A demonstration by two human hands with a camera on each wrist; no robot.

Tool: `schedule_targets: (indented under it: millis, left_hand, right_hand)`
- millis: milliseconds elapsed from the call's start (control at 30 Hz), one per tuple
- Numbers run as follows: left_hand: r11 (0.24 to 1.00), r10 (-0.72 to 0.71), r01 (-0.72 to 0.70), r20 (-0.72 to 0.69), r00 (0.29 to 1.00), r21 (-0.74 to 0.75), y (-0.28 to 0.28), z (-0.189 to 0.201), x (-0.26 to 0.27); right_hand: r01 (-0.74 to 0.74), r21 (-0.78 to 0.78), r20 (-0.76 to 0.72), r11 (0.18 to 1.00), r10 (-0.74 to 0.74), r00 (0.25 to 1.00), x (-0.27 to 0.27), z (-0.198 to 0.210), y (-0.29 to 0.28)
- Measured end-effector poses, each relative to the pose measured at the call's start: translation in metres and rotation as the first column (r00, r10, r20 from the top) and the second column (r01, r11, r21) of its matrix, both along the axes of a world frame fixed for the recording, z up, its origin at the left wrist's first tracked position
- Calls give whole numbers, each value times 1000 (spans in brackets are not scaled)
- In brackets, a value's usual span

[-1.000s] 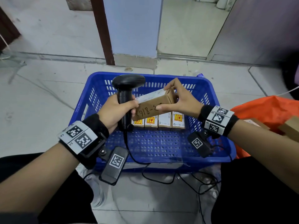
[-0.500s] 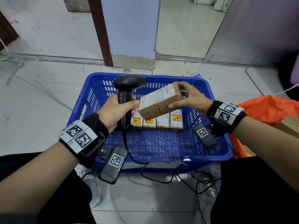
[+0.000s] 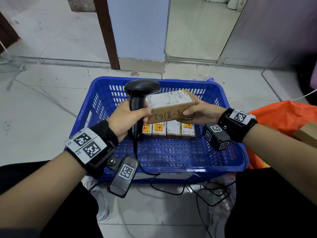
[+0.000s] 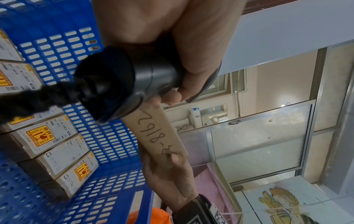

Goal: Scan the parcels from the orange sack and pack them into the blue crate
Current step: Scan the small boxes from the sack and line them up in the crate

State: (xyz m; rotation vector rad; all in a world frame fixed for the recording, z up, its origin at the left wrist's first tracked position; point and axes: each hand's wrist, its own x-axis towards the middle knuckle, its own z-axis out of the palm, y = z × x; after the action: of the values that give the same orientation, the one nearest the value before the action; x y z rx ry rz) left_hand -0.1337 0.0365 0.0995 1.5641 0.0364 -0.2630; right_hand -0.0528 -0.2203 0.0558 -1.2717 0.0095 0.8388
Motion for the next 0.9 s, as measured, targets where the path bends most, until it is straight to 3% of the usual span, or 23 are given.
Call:
schedule_targets:
  millis: [167, 633, 767, 833, 900]
  left_hand:
    - [1000, -19, 19, -11, 1000, 1, -2, -1, 0]
    - [999, -26, 25, -24, 999, -26, -9, 2, 2]
    - [999, -17, 16, -35, 999, -43, -11, 4, 2]
    - [999, -27, 26, -33, 999, -30, -11, 4, 2]
    - [999, -41, 40, -31, 999, -16, -12, 3, 2]
  right_hand:
    - [-98, 20, 13, 995, 98, 995, 0, 0, 10]
    - [82, 53, -16, 995, -81, 997, -4, -3, 11]
    - [99, -196, 106, 976, -80, 991, 4, -1, 4]
    - [139, -354, 206, 925, -68, 976, 10, -6, -2]
    - [239, -416, 260, 877, -137, 956, 15, -12, -6]
